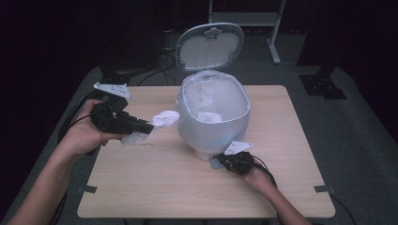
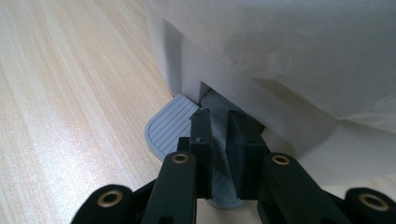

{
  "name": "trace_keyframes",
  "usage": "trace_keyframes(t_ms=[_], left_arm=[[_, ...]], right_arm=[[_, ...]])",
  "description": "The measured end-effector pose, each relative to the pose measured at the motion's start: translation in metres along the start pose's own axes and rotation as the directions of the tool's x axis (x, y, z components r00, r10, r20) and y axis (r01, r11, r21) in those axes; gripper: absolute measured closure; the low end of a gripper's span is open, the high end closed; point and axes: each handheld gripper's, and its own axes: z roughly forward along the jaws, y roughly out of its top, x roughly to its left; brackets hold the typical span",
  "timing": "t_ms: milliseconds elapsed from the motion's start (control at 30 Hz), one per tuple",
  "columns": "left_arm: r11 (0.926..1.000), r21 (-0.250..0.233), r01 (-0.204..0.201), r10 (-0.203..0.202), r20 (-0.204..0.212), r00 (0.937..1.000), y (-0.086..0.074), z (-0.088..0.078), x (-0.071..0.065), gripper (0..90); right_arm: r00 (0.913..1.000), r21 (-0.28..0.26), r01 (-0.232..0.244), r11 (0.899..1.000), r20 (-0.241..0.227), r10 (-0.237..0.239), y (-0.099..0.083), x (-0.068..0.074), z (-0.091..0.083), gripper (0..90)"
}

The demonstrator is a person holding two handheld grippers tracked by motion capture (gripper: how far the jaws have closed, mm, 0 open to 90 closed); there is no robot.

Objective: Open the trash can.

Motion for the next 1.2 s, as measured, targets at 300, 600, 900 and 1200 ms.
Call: trace_keyframes(t_ms=[300,600,900,1200], left_arm=[[0.9997,-0.002,-0.026,0.026,0.006,0.9996,0.020,0.000,-0.007,84.3],[0.9985,0.002,-0.054,0.054,0.013,0.9985,0.035,0.003,-0.014,84.2],[0.9978,0.004,-0.065,0.065,0.021,0.9976,0.055,0.012,-0.013,84.2],[0.9976,0.016,-0.068,0.067,0.024,0.9974,0.077,0.019,-0.007,84.3]], right_arm=[[1.0000,0.000,0.002,1.000,0.000,-0.002,0.000,0.000,0.000,79.9],[1.0000,0.000,0.003,1.000,0.003,-0.003,0.000,0.000,0.000,79.9],[1.0000,0.000,-0.001,1.000,0.002,0.001,0.000,0.000,0.000,80.0],[1.0000,0.003,-0.004,1.000,-0.007,0.004,0.000,-0.001,0.000,80.0]])
